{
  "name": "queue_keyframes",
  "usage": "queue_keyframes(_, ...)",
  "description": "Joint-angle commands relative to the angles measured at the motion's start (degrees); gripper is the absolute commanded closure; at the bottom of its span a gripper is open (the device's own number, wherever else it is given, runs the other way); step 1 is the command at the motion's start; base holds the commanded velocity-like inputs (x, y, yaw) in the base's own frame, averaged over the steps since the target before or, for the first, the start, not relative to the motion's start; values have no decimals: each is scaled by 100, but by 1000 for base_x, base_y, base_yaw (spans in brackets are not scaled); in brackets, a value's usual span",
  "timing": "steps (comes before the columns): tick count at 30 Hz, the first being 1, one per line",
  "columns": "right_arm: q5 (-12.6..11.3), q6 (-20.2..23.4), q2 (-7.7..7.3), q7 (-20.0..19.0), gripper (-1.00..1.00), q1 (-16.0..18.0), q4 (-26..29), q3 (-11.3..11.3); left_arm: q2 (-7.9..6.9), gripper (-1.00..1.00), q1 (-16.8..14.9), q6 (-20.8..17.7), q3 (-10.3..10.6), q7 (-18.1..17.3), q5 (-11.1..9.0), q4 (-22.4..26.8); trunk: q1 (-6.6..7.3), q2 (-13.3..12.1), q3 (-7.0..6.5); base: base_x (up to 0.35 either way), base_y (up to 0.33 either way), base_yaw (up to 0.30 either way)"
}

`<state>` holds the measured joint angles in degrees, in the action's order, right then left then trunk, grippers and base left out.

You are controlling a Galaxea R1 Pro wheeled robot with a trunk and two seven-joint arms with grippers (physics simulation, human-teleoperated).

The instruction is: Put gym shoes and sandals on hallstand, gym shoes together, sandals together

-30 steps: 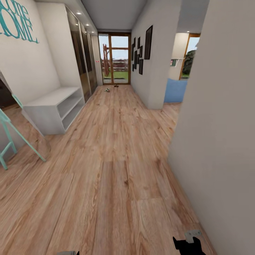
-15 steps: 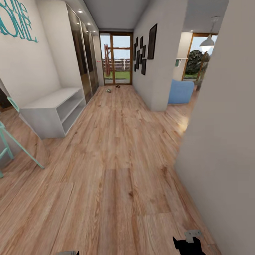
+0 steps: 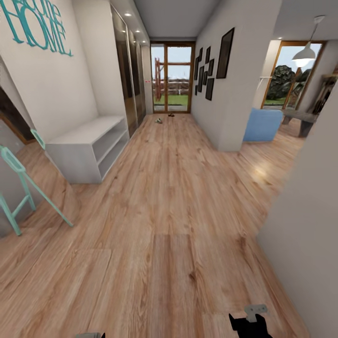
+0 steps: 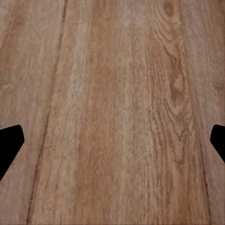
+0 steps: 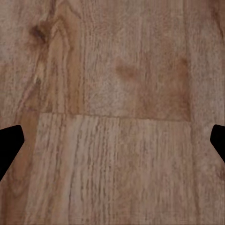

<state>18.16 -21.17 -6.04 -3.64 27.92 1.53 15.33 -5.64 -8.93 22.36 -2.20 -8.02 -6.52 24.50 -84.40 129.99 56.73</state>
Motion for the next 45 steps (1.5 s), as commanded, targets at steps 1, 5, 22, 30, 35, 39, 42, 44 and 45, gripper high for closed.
queue_keyframes(1,21,-19,-2,-32,-100,3,-4,49,2,-100,-4,5,-18,-60,-60,-7,-2,2,5,316,145,40)
queue_keyframes(5,21,-19,-2,-32,-100,3,-4,49,2,-100,-4,5,-18,-60,-60,-7,-2,2,5,316,144,23)
queue_keyframes(22,21,-19,-2,-32,-100,3,-4,50,2,-100,-4,5,-18,-60,-60,-7,-2,2,5,316,143,2)
queue_keyframes(30,21,-19,-2,-32,-100,2,-4,50,2,-100,-4,5,-18,-60,-60,-7,-2,2,5,317,119,0)
queue_keyframes(35,21,-19,-2,-32,-100,3,-4,51,0,-100,-4,5,-18,-60,-60,-7,-2,2,5,327,40,0)
queue_keyframes(39,21,-19,-2,-32,-100,3,-4,50,1,-100,-4,5,-18,-60,-60,-7,-2,2,5,333,13,0)
queue_keyframes(42,21,-19,-2,-32,-100,3,-4,50,2,-100,-4,5,-18,-61,-60,-7,-2,2,5,336,5,0)
queue_keyframes(44,21,-19,-2,-32,-100,3,-4,50,3,-100,-4,5,-18,-61,-60,-7,-2,2,5,336,3,0)
queue_keyframes(45,21,-19,-2,-32,-100,3,-4,50,3,-100,-4,5,-18,-60,-60,-7,-2,2,5,337,2,0)
